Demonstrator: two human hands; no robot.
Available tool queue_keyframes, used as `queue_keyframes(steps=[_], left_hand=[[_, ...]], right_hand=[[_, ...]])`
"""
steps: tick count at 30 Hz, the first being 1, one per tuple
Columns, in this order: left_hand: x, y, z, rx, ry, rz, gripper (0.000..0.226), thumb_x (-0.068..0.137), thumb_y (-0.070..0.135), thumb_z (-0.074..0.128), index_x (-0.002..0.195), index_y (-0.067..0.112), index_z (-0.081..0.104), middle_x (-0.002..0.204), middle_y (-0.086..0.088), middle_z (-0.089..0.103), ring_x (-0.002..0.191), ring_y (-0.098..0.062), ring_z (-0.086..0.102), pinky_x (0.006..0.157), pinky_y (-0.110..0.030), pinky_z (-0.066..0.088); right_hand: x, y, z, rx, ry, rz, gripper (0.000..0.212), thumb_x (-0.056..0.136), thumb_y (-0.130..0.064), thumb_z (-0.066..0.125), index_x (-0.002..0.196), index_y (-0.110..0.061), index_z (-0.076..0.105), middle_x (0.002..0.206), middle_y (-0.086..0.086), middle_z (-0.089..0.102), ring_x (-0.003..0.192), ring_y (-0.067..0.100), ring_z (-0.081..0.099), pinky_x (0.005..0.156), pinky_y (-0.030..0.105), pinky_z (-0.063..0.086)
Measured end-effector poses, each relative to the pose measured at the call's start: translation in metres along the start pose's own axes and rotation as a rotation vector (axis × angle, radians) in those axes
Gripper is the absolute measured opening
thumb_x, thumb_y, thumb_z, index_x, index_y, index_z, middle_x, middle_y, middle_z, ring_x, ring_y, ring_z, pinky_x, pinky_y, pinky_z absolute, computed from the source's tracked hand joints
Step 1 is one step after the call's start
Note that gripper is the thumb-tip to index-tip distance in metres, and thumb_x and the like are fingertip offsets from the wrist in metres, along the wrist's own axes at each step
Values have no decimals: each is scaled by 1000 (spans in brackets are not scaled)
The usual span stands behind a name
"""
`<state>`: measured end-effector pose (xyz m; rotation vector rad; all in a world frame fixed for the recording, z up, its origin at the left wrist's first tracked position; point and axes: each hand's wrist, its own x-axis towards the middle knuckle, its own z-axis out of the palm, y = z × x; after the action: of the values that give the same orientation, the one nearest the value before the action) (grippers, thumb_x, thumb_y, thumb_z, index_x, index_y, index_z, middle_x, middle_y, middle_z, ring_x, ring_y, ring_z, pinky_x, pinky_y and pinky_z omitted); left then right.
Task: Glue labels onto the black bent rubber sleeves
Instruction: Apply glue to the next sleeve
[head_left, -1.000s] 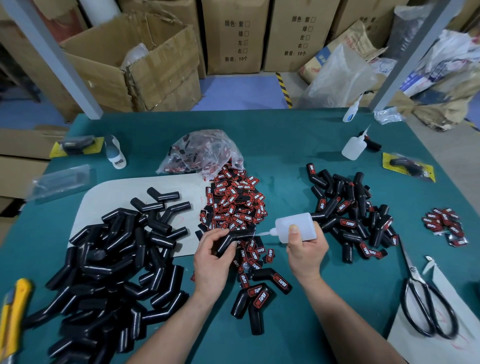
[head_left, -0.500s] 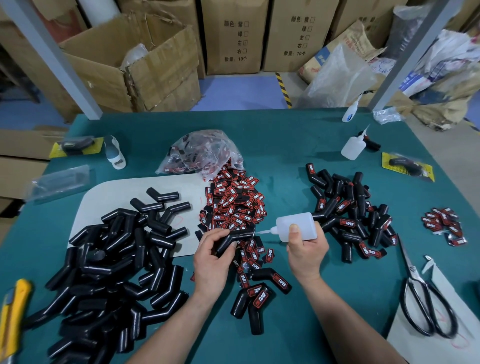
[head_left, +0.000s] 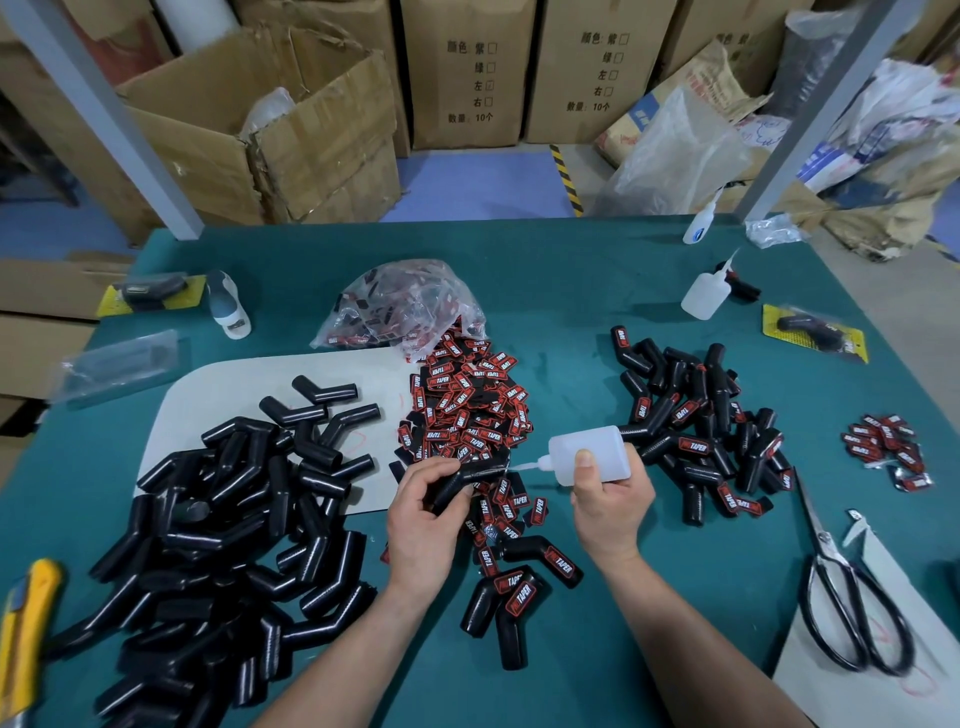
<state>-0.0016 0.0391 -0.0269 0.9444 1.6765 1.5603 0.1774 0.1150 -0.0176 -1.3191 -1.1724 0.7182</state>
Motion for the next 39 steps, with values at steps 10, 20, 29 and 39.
queue_keyframes(steps=[10,20,29,39], left_hand=[[-1,2,0,-14,-6,-9,46,84,-7,78,98,37,74,111,16,68,113,-13,66,101,-24,51],[-1,1,1,-13,13,10,55,83,-9,77,97,44,72,109,17,67,107,-7,65,94,-13,49],[0,-2,0,-21,6,6,53,84,-7,77,99,44,71,111,14,67,110,-11,65,95,-16,50],[0,-3,0,-30,4,0,54,84,-6,78,99,46,71,112,15,67,110,-9,65,95,-15,50]], right_hand=[[1,0,-1,6,5,-22,23,79,-53,66,73,-33,56,57,9,55,51,29,56,45,46,46],[3,-4,-1,40,16,-66,18,78,-45,64,72,-33,51,66,-19,61,56,-3,53,51,14,40],[1,-4,0,47,23,-92,21,79,-45,63,71,-31,49,63,-20,60,54,-3,51,49,12,38],[1,-3,1,77,37,-86,19,79,-43,64,73,-31,51,65,-18,61,56,-3,52,50,14,40]])
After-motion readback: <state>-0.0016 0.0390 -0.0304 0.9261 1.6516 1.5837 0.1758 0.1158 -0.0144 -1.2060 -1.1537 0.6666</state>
